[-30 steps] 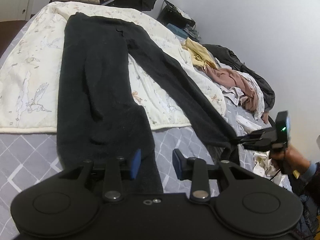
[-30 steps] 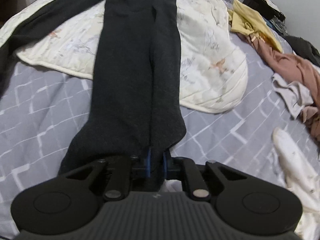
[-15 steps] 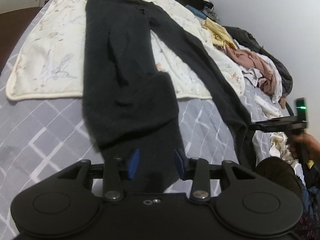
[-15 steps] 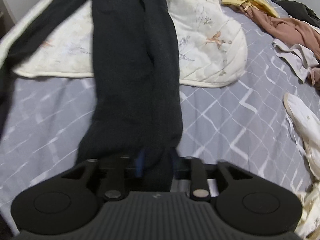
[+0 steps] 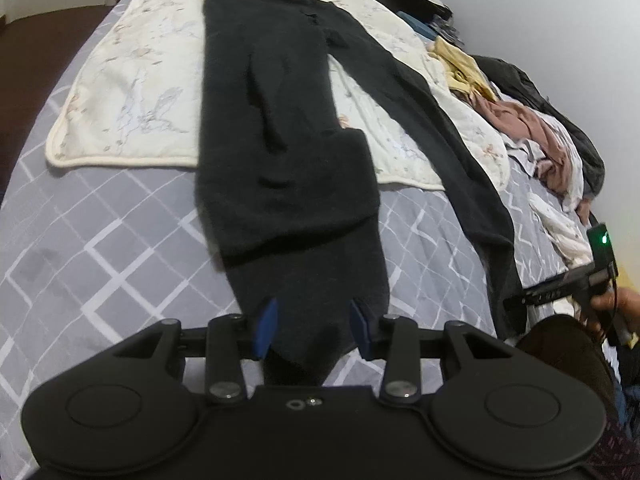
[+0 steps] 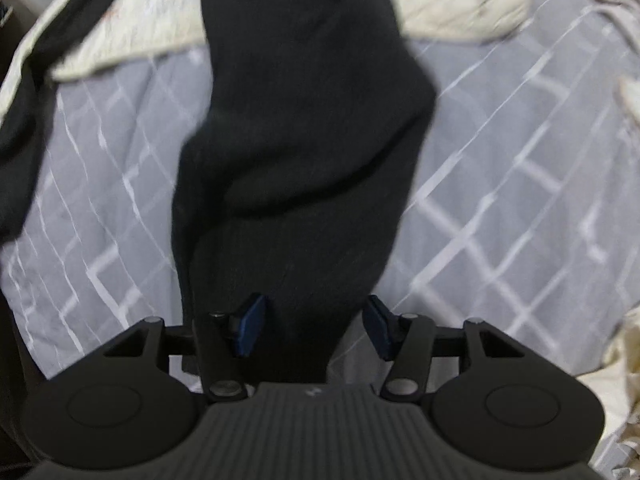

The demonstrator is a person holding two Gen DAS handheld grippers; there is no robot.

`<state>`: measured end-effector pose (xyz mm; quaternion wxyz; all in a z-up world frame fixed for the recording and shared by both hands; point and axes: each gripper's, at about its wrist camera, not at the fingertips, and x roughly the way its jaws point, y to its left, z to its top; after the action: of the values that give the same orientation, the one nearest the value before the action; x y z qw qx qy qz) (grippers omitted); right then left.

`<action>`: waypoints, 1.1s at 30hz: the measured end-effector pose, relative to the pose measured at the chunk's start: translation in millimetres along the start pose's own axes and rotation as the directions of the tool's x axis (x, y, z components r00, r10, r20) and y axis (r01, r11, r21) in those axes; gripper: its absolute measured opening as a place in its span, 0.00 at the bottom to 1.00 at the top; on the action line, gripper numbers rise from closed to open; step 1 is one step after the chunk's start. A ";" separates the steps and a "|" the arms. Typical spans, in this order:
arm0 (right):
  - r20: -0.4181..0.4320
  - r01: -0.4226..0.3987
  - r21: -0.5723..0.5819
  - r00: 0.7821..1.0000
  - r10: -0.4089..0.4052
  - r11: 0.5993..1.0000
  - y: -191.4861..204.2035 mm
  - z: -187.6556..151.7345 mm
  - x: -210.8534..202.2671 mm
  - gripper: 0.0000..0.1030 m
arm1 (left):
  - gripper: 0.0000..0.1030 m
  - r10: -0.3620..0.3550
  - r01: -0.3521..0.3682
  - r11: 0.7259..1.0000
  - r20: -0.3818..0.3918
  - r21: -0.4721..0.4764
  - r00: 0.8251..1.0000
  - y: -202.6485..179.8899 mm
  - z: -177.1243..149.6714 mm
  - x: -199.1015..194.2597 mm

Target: Fold clothes

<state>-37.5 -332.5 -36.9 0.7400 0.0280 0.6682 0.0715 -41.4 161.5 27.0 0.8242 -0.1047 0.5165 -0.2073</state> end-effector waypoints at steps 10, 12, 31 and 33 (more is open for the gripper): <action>0.013 0.136 -0.145 0.991 -0.135 0.980 -0.8 -28.3 -39.9 0.04 | 0.38 0.000 -0.003 0.999 -0.059 -0.049 0.998 4.6 0.3 3.5; 0.024 0.134 -0.127 0.991 -0.132 0.983 -4.6 -31.7 -49.5 0.04 | 0.38 0.016 -0.019 0.999 -0.083 -0.040 0.996 3.1 -0.2 7.5; 0.054 0.035 0.105 0.998 -0.041 0.994 -54.4 -41.1 -34.8 0.09 | 0.22 -0.106 0.053 0.965 -0.200 -0.256 0.974 22.3 2.8 54.5; 0.069 0.029 0.115 0.997 -0.037 0.993 -53.9 -43.9 -36.7 0.09 | 0.01 -0.126 0.073 0.960 -0.185 -0.270 0.975 22.1 2.4 53.4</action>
<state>-81.0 -393.4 -12.7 0.7616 0.0614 0.6449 0.0199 -13.9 157.0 -23.6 0.7355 -0.2171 0.6136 -0.1882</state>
